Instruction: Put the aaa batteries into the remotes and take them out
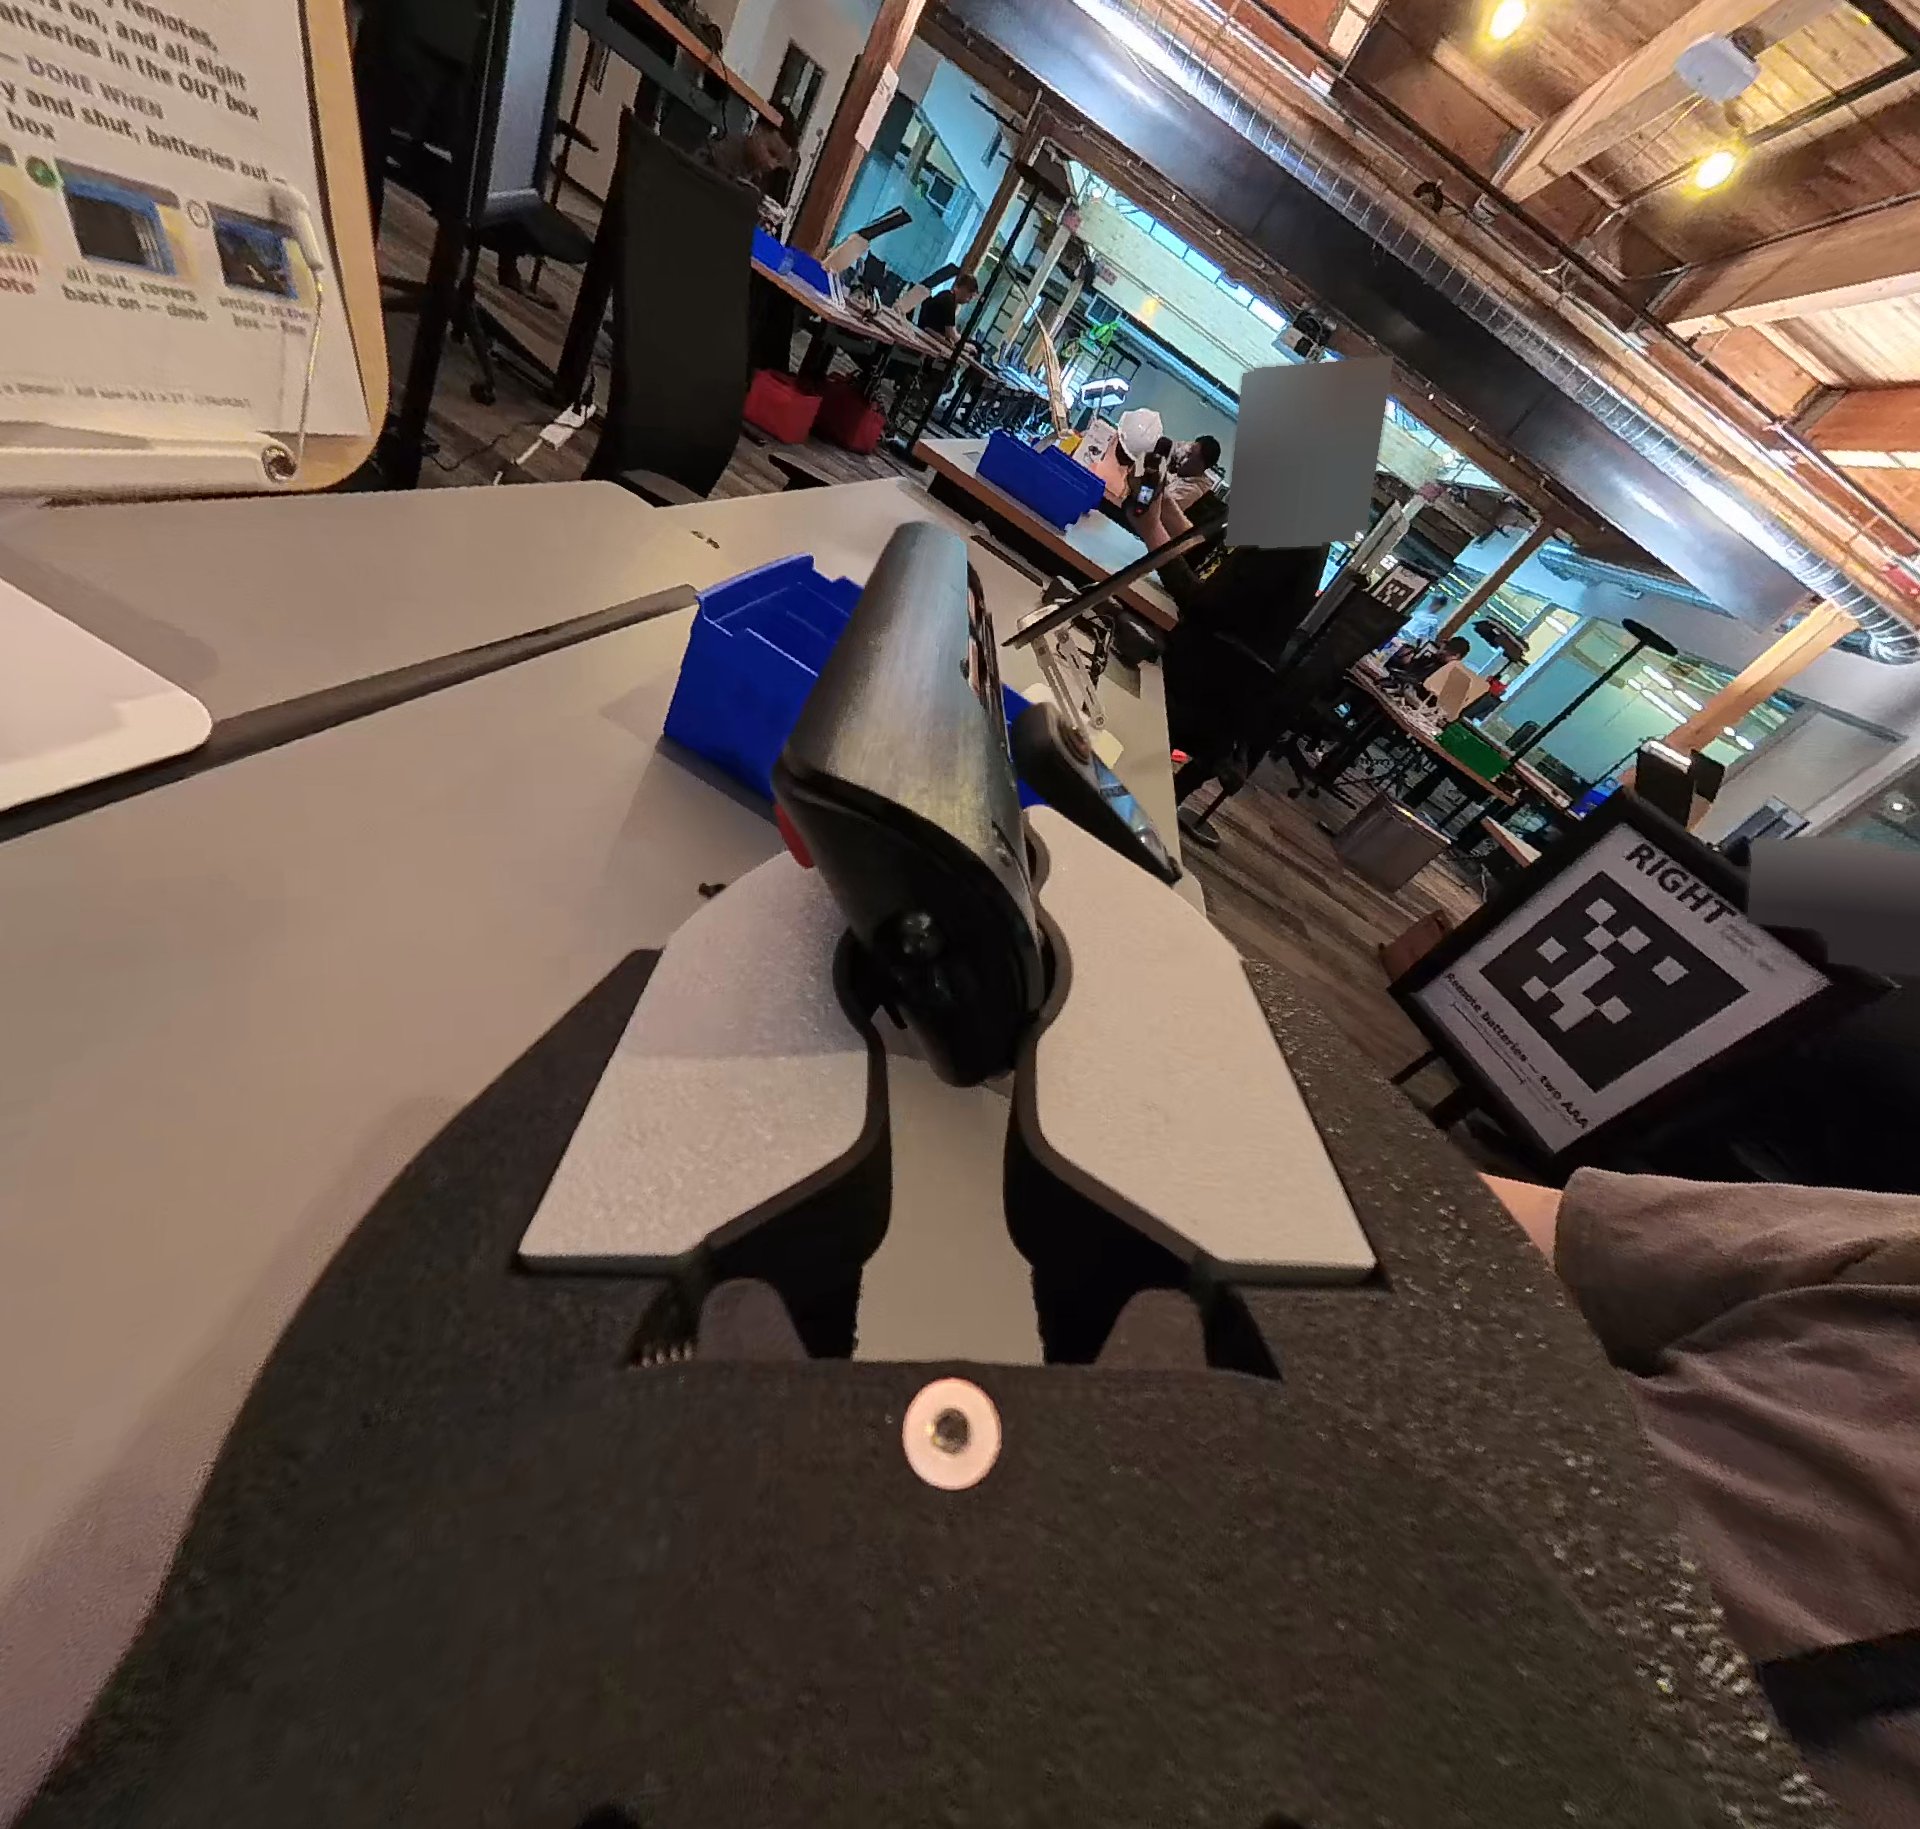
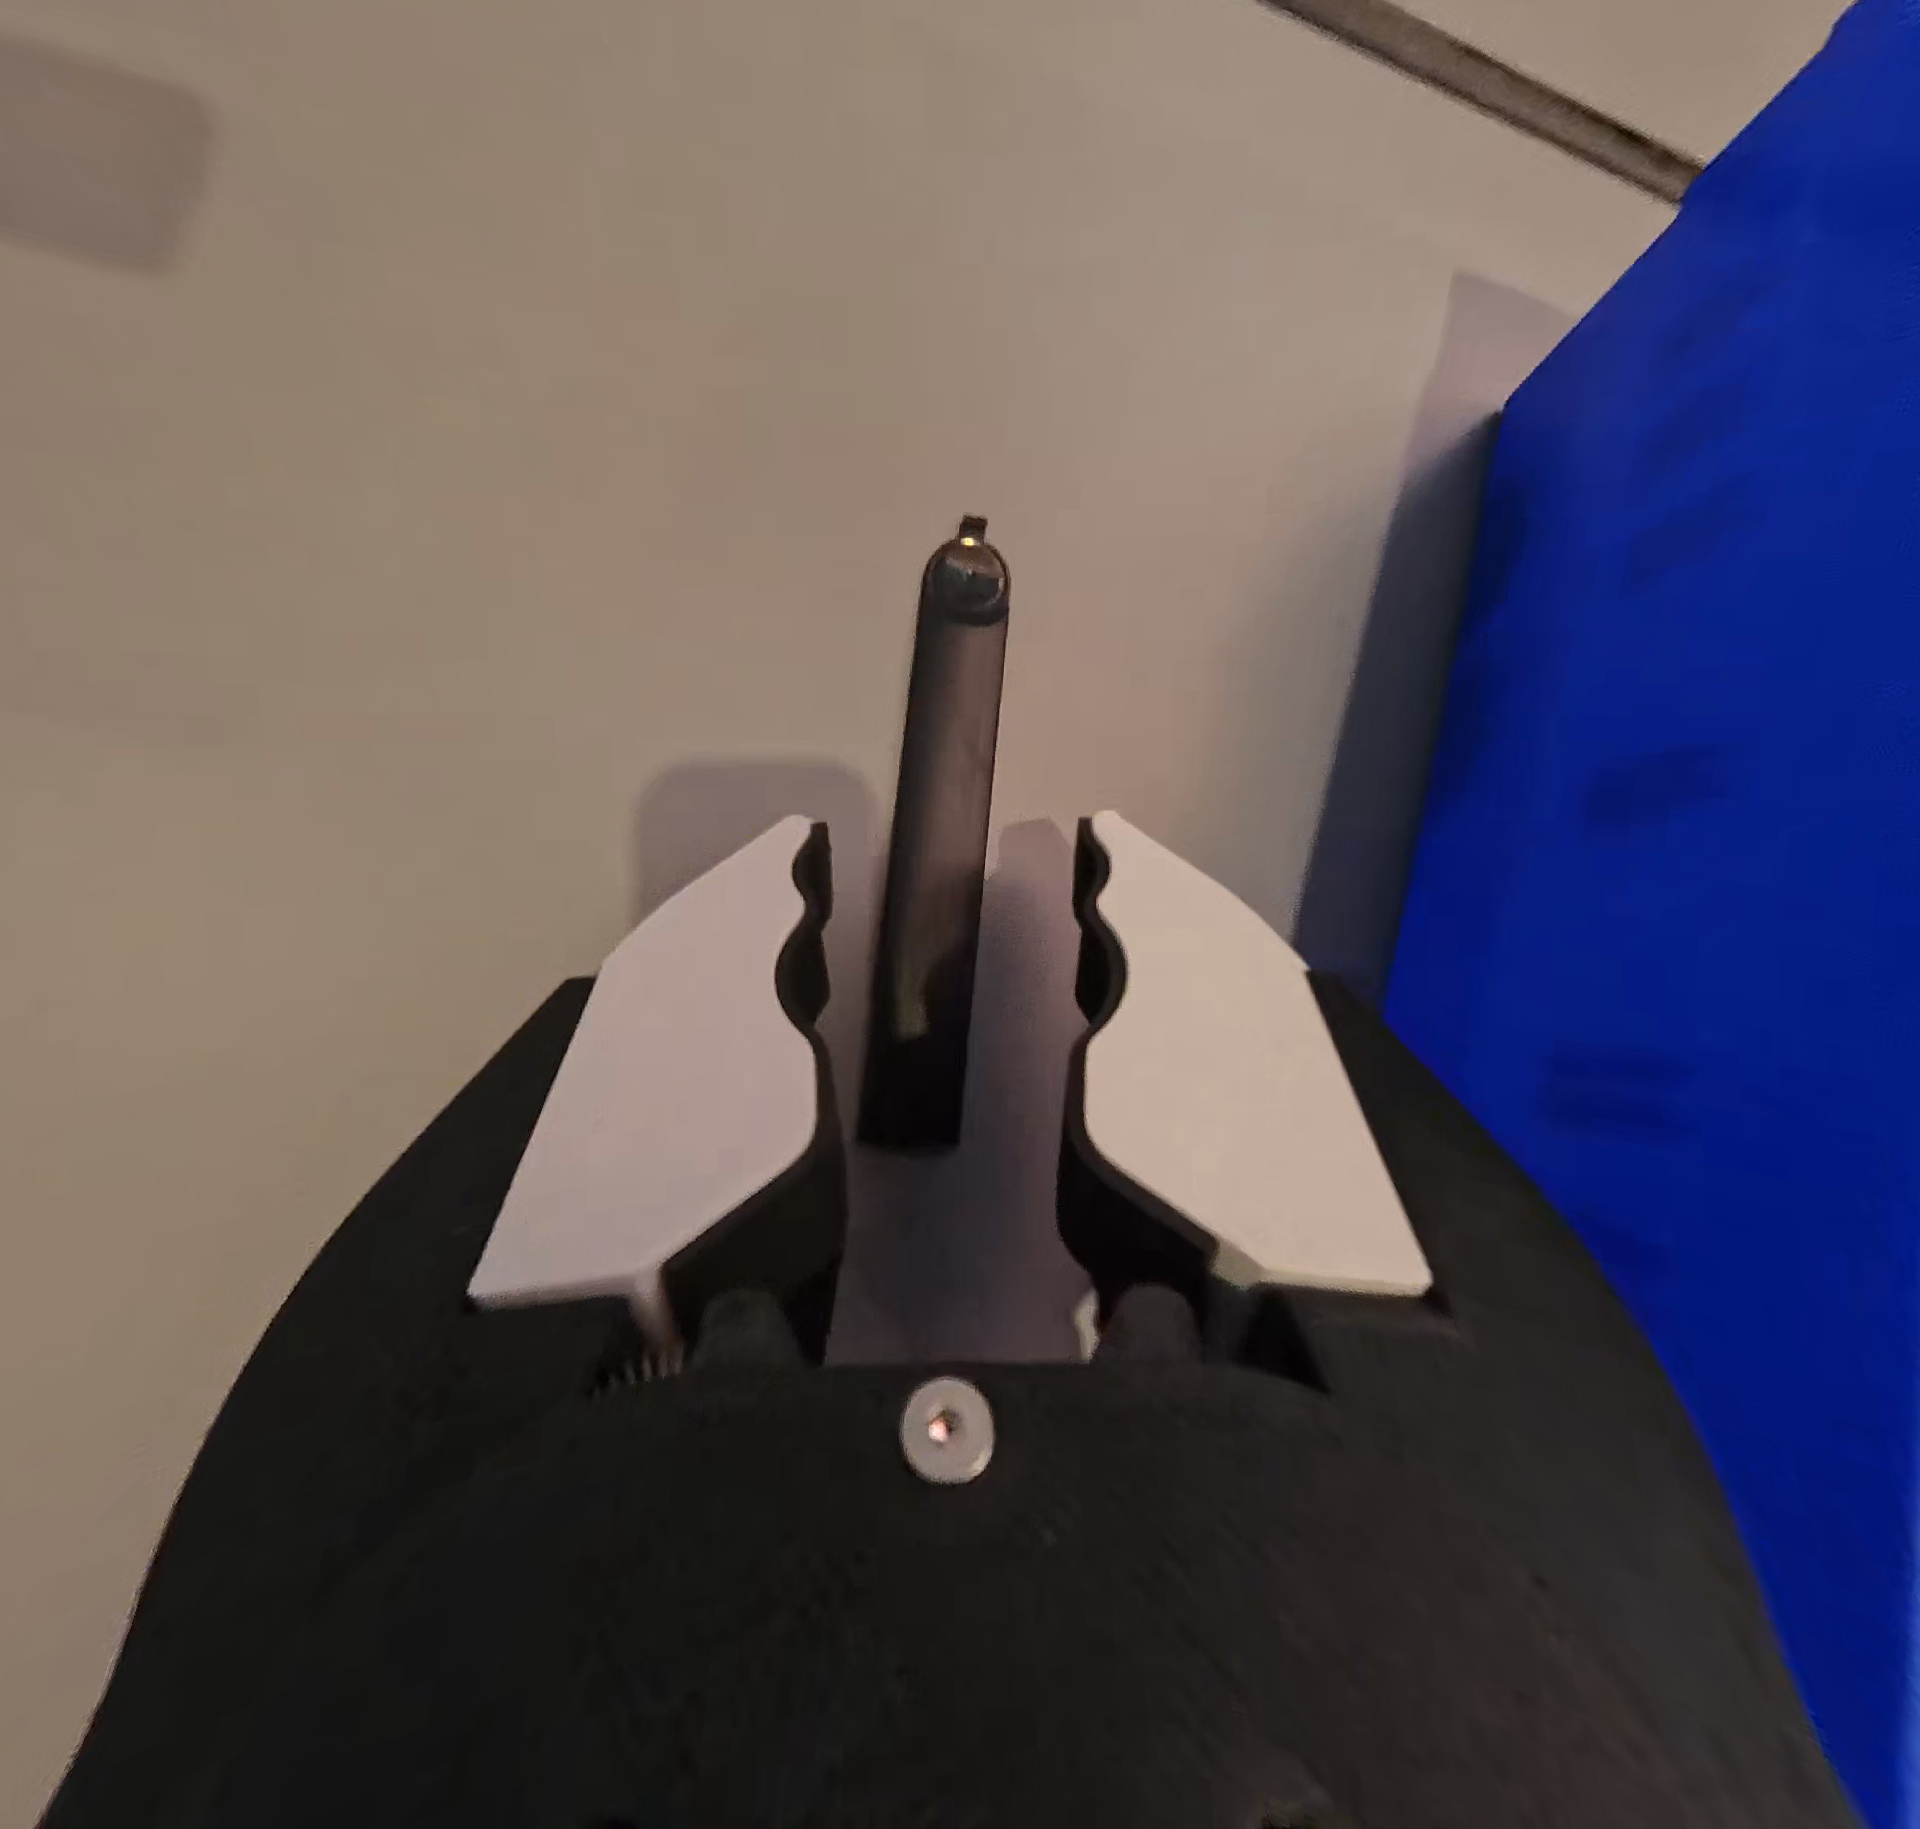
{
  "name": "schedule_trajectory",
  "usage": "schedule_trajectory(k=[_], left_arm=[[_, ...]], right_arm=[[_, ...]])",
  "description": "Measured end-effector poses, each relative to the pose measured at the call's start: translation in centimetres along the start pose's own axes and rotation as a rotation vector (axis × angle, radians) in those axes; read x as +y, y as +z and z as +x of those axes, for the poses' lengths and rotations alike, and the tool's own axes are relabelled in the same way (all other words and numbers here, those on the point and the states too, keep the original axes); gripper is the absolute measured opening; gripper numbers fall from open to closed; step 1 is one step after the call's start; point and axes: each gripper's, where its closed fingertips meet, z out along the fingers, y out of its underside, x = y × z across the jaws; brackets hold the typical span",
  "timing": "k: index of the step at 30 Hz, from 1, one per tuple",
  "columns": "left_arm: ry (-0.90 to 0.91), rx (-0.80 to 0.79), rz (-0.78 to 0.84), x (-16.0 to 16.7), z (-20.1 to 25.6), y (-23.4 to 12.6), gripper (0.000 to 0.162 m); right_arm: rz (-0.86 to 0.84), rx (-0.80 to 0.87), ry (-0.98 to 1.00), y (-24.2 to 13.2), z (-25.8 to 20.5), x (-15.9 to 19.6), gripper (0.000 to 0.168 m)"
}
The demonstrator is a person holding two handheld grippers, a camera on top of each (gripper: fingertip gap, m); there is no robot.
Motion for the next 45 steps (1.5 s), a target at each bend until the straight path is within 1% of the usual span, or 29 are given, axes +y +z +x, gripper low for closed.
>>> schedule_trajectory(k=[2, 5, 7, 9, 10, 16, 23, 27, 31, 33, 37, 45], left_arm=[[-0.025, 0.005, -0.014, 0.3, -0.3, 0.2, 0.021], [-0.054, 0.02, -0.018, 0.6, -0.4, 0.4, 0.021], [-0.06, 0.02, -0.022, 0.6, -0.5, 0.4, 0.021], [-0.06, 0.013, -0.025, 0.7, -0.7, 0.4, 0.021], [-0.064, 0.011, -0.028, 0.8, -0.8, 0.4, 0.021], [-0.082, 0.02, -0.056, 1.3, -1.1, 0.4, 0.021], [-0.048, 0.02, -0.085, 1.7, -0.7, 1.0, 0.021], [-0.045, 0.027, -0.097, 2.0, -0.6, 1.2, 0.021], [-0.031, 0.025, -0.097, 2.0, -0.5, 1.3, 0.021], [-0.01, 0.002, -0.078, 1.8, -0.6, 1.6, 0.021], [0.109, -0.1, -0.034, 1.5, -0.8, 2.7, 0.021], [0.315, -0.281, -0.029, 2.1, -0.9, 4.5, 0.021]], right_arm=[[-0.035, -0.003, 0.013, 0.4, 0.2, 0.7, 0.04], [-0.071, -0.048, 0.056, 0.8, 0.0, 1.6, 0.04], [-0.074, -0.094, 0.103, 0.9, -0.2, 1.7, 0.034], [-0.071, -0.116, 0.118, 1.0, -0.2, 1.8, 0.032], [-0.069, -0.124, 0.115, 0.9, -0.2, 1.8, 0.023], [-0.072, -0.145, 0.083, 0.7, -0.4, 2.0, 0.022], [-0.073, -0.152, 0.046, 0.0, -0.5, 2.4, 0.022], [-0.033, -0.168, 0.061, -0.8, -0.4, 1.9, 0.021], [0.045, -0.206, 0.081, -2.5, -0.4, 0.6, 0.021], [0.083, -0.209, 0.085, -3.5, -0.2, -0.1, 0.021], [0.143, -0.23, 0.105, -5.2, 0.2, -1.1, 0.021], [0.185, -0.214, 0.12, -7.0, 1.3, -1.8, 0.021]])
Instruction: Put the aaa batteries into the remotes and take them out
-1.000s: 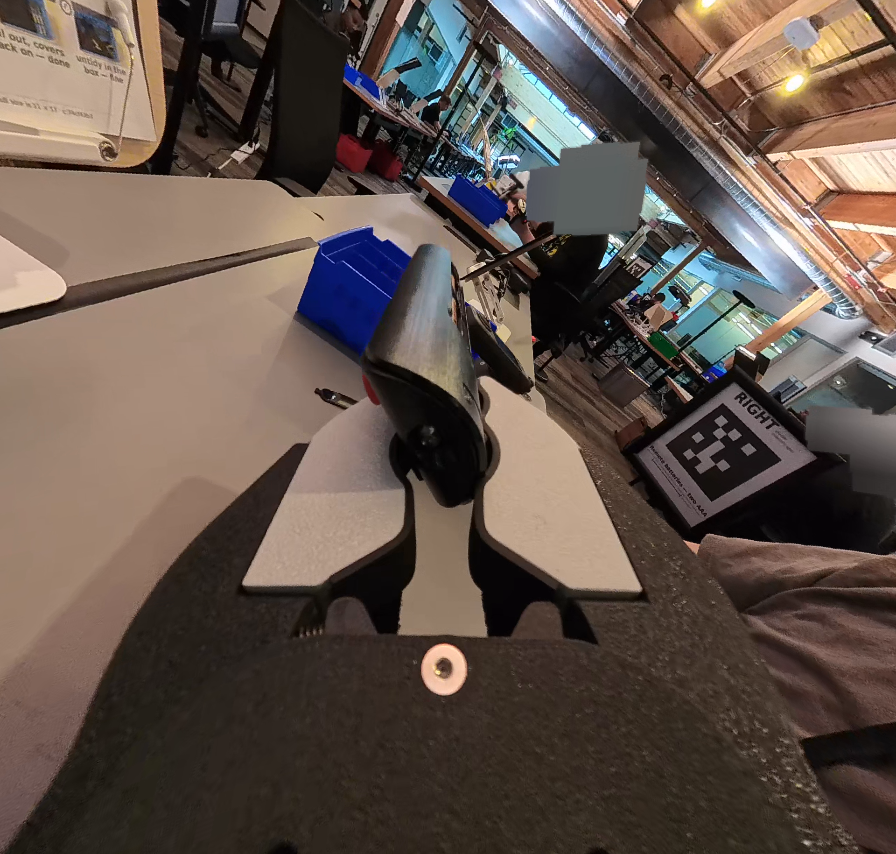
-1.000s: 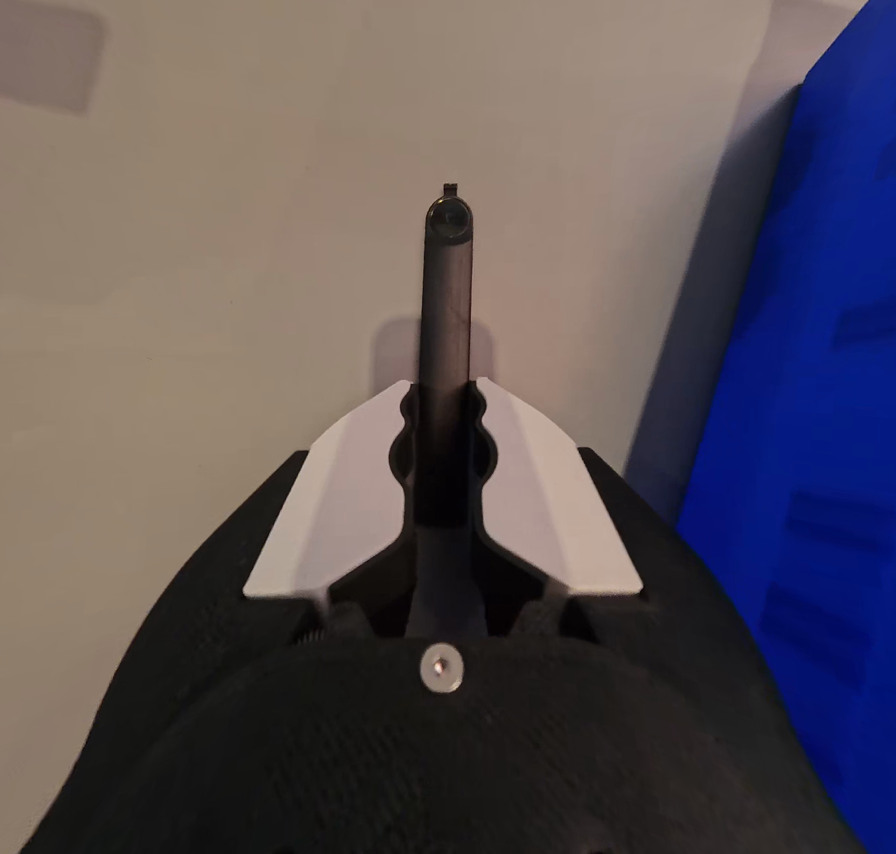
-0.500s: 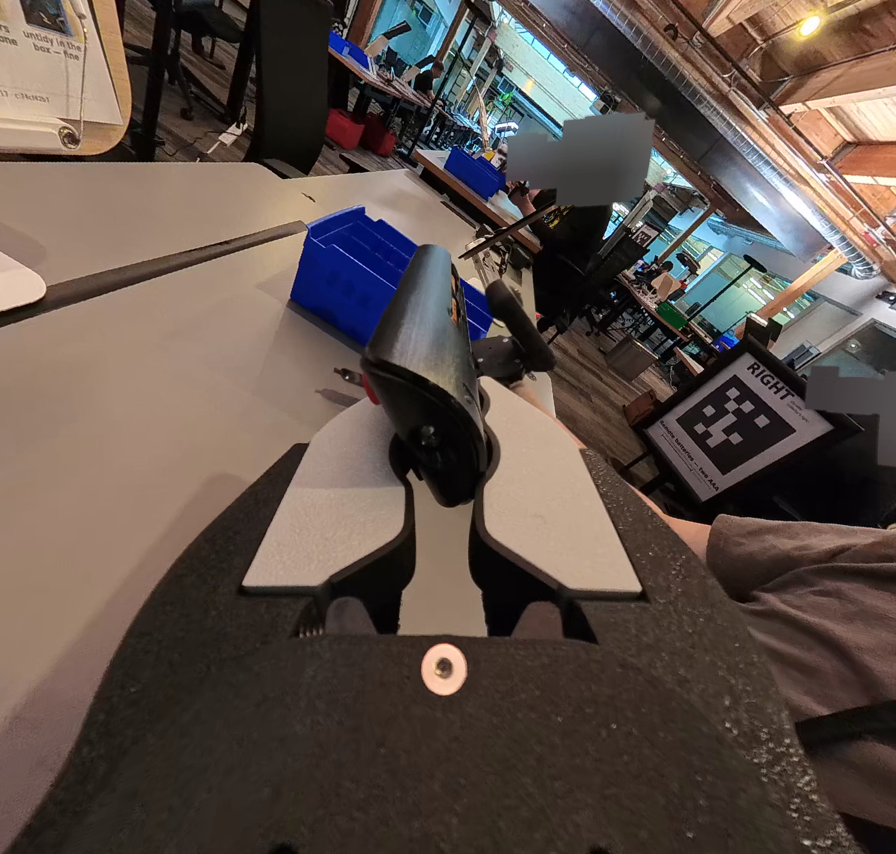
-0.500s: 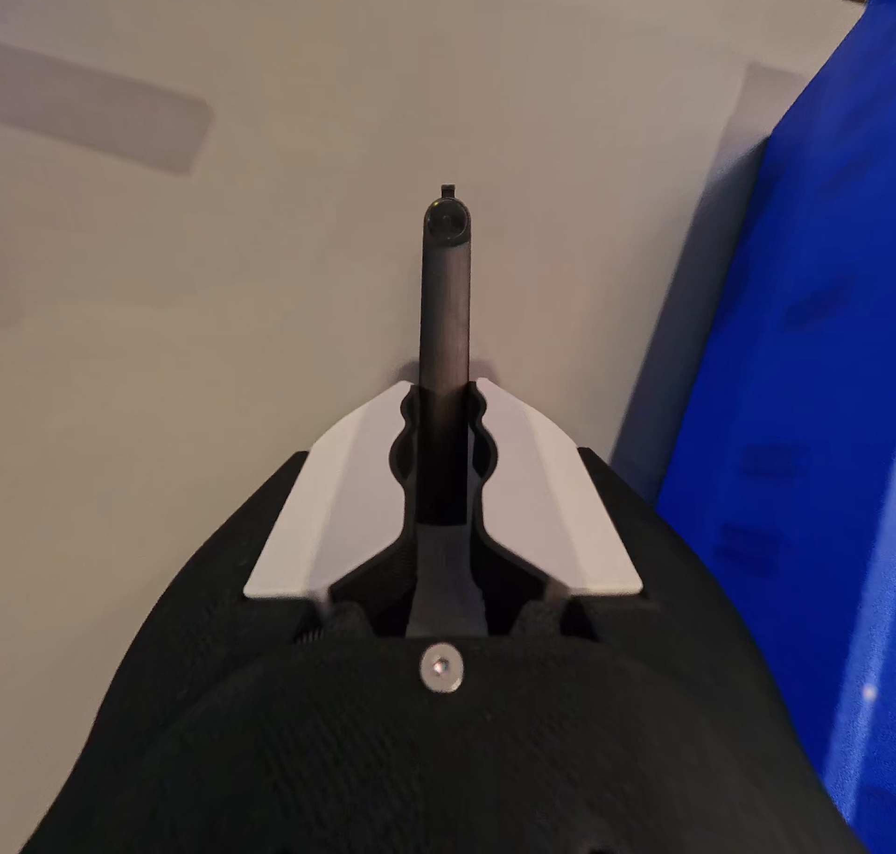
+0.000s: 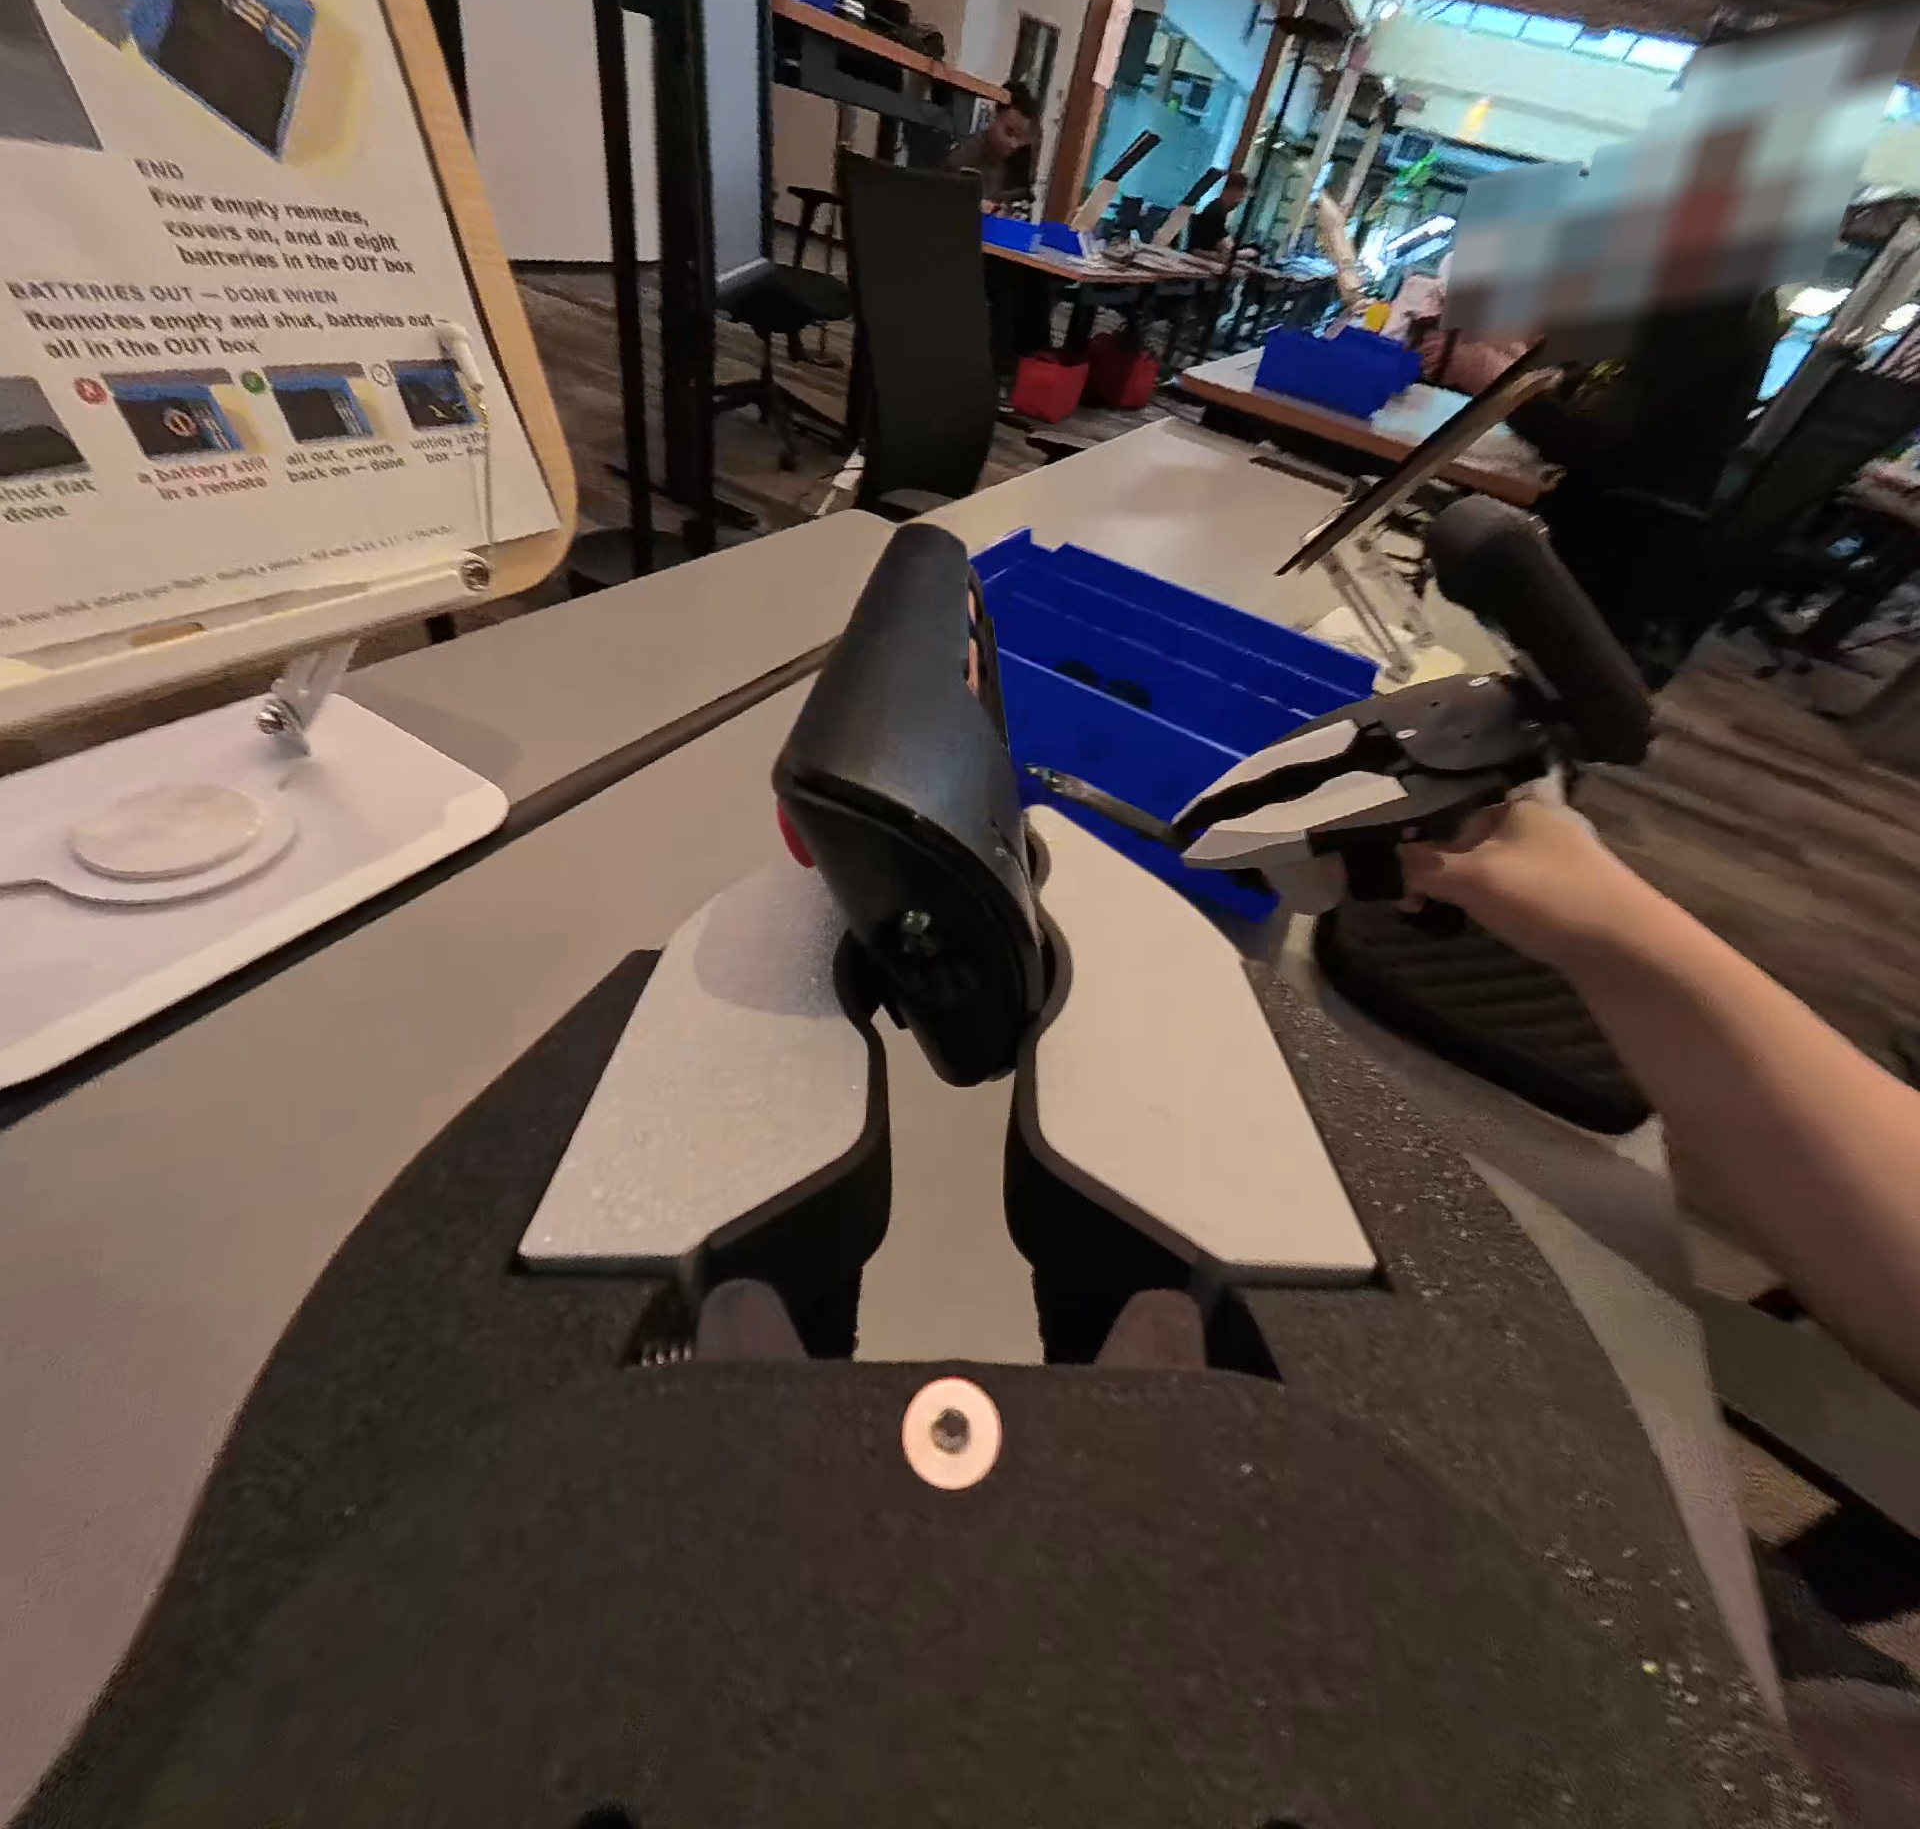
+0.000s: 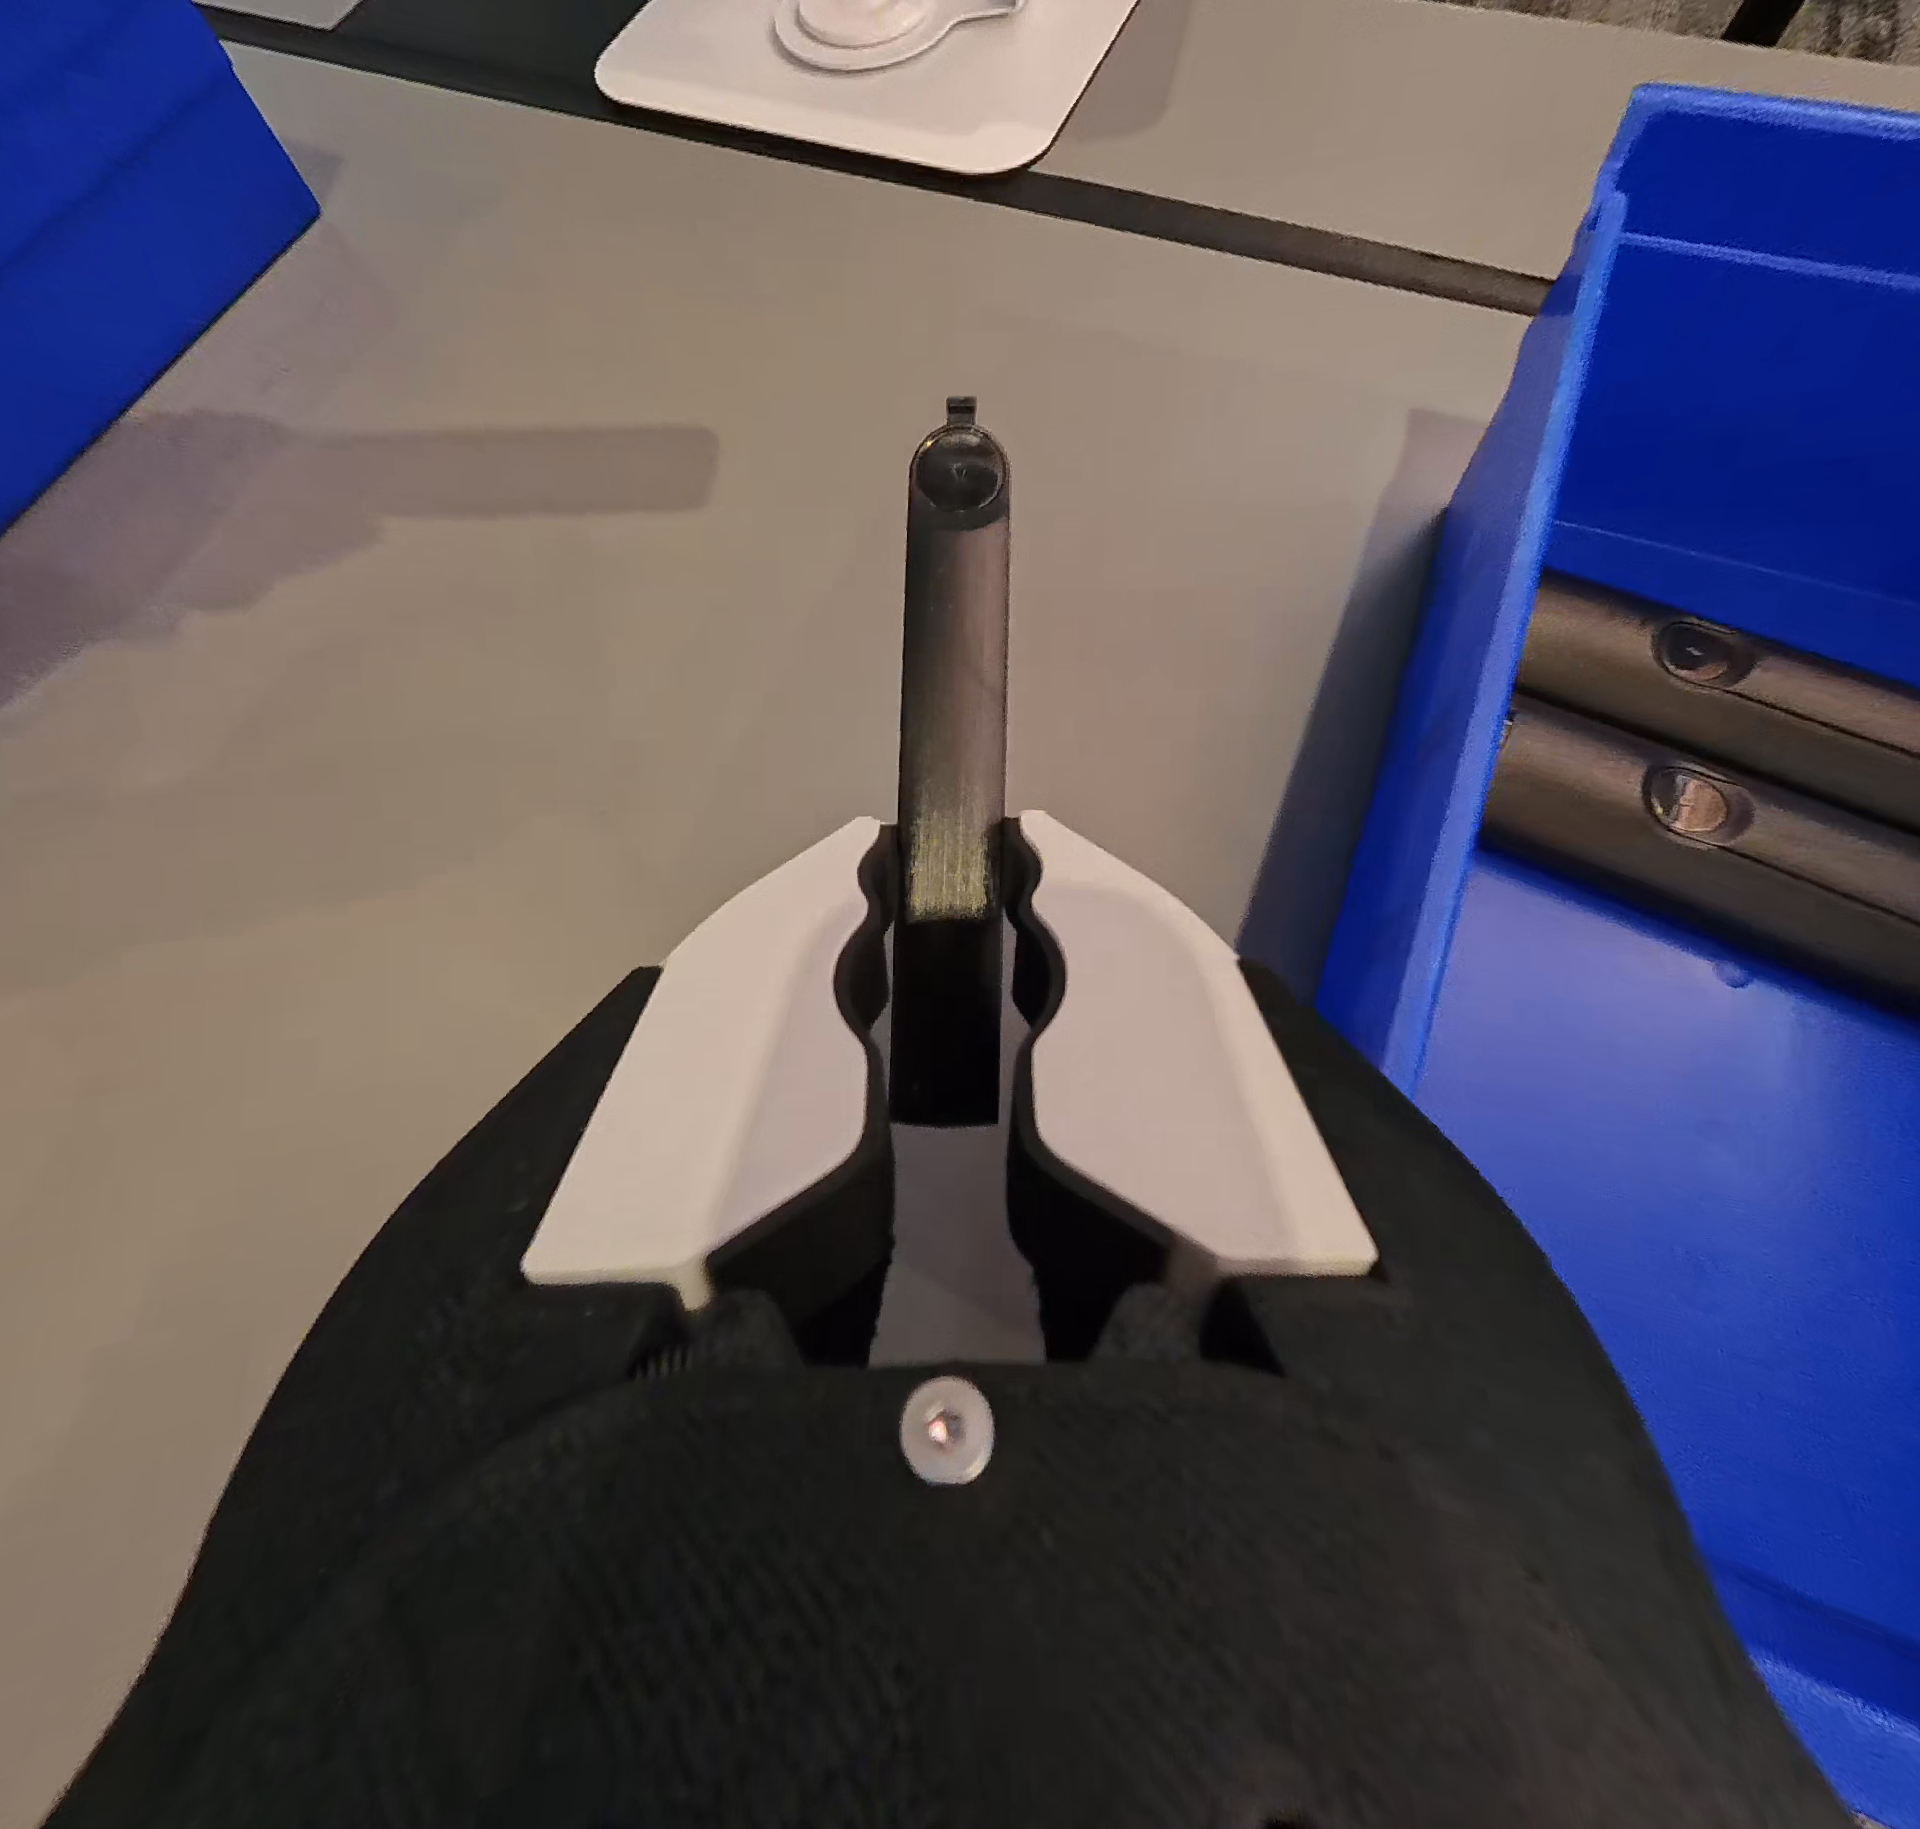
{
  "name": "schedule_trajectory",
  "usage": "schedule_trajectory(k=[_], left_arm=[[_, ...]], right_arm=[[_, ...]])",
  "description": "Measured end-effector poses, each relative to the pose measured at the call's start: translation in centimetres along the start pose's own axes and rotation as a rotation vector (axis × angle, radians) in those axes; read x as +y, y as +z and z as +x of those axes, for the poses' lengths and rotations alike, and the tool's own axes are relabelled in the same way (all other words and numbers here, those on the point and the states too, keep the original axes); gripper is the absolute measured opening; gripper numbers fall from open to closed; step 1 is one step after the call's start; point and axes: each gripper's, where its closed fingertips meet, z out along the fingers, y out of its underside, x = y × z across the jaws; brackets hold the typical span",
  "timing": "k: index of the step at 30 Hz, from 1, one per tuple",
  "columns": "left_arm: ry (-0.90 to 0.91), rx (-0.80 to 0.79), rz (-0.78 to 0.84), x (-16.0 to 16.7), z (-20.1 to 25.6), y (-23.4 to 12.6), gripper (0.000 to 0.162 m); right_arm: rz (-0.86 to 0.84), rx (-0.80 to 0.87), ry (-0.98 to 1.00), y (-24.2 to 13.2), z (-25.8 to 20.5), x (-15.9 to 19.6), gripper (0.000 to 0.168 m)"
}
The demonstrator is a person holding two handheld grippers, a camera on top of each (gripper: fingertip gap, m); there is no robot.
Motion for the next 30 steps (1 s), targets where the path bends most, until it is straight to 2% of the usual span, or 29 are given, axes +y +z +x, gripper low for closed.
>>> schedule_trajectory(k=[4, 13, 26, 30], left_arm=[[0.081, -0.077, -0.035, 0.5, -0.1, 0.4, 0.02], [0.095, -0.109, -0.021, -0.1, -0.2, -0.2, 0.021], [0.066, -0.082, -0.026, -0.1, -0.3, -0.3, 0.02], [0.021, -0.03, -0.033, -0.1, -0.1, -0.5, 0.021]], right_arm=[[0.001, -0.008, 0.024, -0.1, 0.0, 0.1, 0.021], [-0.009, -0.005, 0.003, -0.1, -1.0, -0.5, 0.021], [0.008, -0.024, 0.01, -0.7, -1.3, -0.7, 0.021], [0.095, -0.108, 0.016, -1.2, -2.7, -2.7, 0.02]])
